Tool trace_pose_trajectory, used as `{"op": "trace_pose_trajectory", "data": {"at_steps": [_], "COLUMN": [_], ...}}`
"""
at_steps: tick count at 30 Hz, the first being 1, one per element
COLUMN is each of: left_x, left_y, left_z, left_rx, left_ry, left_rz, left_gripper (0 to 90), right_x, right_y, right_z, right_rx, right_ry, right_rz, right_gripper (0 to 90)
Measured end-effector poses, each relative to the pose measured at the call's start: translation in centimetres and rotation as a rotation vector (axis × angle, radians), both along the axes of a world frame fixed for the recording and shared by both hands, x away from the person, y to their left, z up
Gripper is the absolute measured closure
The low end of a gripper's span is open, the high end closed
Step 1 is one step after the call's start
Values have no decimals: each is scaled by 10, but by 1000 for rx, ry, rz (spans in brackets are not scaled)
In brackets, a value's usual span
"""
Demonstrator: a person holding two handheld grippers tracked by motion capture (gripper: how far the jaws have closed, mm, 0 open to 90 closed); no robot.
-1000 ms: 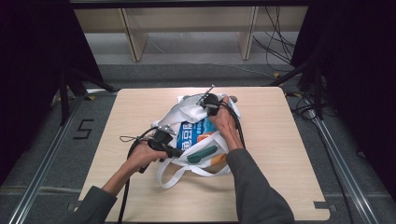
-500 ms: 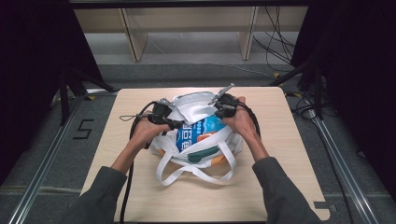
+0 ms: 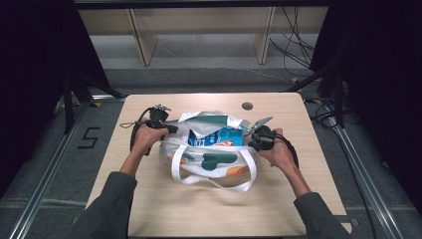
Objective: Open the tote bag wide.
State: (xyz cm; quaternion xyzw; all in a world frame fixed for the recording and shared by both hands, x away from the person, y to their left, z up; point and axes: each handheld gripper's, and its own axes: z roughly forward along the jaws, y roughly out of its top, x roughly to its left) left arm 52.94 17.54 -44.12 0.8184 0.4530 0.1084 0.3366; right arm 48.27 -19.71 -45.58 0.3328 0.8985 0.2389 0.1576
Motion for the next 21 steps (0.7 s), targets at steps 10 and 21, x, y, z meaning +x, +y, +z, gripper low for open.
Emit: {"op": "trace_pose_trajectory", "data": {"at_steps": [10, 21], "left_x": [-14, 19], "left_y": [-15, 3], "left_z": [37, 7], "left_rx": [-131, -61], "left_ry": [-88, -60], "left_rz": [-85, 62], "left_gripper": [867, 893], "right_x": [6, 69], "right_y": [10, 10], "right_z": [74, 30], "right_rx": [192, 74], "right_ry": [-183, -106], "right_rz": [49, -123], "right_gripper": [900, 900]}}
